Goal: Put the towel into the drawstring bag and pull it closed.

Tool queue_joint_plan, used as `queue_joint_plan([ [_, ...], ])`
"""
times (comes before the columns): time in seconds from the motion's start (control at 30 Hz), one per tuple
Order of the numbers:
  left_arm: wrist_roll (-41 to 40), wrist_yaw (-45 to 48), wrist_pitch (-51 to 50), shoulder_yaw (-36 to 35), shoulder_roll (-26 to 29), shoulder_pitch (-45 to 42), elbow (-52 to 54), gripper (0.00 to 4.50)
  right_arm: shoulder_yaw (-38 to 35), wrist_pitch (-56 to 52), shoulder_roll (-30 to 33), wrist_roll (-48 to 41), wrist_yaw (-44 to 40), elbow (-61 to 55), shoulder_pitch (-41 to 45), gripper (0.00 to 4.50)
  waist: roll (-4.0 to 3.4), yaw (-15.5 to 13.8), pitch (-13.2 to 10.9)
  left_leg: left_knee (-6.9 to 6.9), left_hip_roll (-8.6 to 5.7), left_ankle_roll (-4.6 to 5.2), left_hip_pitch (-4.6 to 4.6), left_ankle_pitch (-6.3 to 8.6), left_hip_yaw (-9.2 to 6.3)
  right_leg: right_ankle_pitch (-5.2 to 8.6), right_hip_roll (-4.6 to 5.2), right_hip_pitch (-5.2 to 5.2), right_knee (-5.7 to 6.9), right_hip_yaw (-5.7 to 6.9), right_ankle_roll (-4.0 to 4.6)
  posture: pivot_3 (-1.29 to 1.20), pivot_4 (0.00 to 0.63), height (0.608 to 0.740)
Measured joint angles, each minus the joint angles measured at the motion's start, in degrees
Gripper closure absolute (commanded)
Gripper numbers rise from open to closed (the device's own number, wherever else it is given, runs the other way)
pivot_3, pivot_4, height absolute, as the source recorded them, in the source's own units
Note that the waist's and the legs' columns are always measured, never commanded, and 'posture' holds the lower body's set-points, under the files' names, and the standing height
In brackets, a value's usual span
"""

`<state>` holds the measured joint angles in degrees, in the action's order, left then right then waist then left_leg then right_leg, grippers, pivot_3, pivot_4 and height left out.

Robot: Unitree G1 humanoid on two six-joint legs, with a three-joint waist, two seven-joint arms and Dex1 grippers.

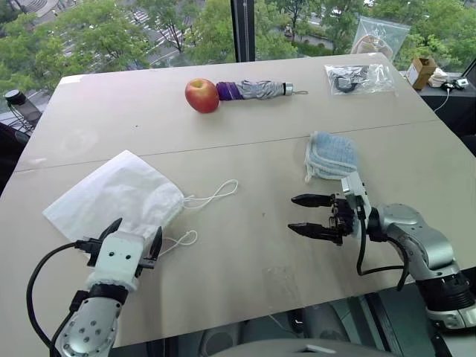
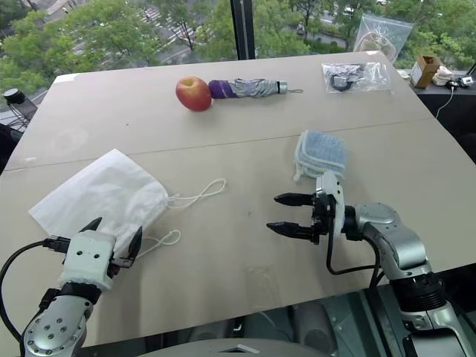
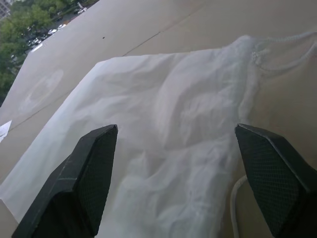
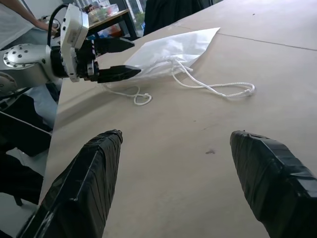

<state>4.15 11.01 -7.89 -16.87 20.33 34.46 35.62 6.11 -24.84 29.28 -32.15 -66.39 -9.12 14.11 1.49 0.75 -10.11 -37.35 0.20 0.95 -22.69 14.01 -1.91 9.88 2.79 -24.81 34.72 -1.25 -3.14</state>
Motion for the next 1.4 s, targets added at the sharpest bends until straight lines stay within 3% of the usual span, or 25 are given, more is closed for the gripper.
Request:
queue_joint_plan([
  [0.37,9.88,-5.02,13.26,1.63,-4.48,4.26,-4.89,0.62,0.17,0.04,-0.01,0.61,0.02,0.31,0.34,0.78,0.01,-0.01,0.0,-0.04,0.02,0.0,0.0,0.0,0.0,0.0,0.02,0.0,0.01,0.01,0.0,0.0,0.15,0.74],
  [0.7,12.62,-6.23,10.08,3.41,-7.63,-0.76,-5.29,0.62,0.19,0.03,0.25,0.66,-0.43,0.33,0.5,0.78,0.02,0.0,0.02,-0.09,0.0,0.0,0.01,0.0,0.02,0.0,0.0,0.01,0.1,0.01,-0.01,0.0,0.15,0.74],
  [0.93,11.95,-6.05,4.78,0.72,-8.06,-2.66,-4.91,0.62,0.19,0.05,0.22,0.73,0.04,0.39,0.51,0.78,0.02,0.02,0.02,-0.09,-0.02,0.0,0.03,0.0,0.0,-0.01,-0.04,0.01,0.14,0.03,0.0,0.0,0.15,0.74],
  [1.4,11.36,-6.3,7.97,-1.85,-7.47,-2.92,-7.25,0.62,0.5,1.06,-0.43,2.02,0.48,0.81,0.39,0.78,0.02,0.01,0.05,-0.11,-0.03,0.0,0.05,0.0,0.01,-0.01,-0.04,0.02,0.16,0.01,0.0,0.0,0.15,0.74],
])
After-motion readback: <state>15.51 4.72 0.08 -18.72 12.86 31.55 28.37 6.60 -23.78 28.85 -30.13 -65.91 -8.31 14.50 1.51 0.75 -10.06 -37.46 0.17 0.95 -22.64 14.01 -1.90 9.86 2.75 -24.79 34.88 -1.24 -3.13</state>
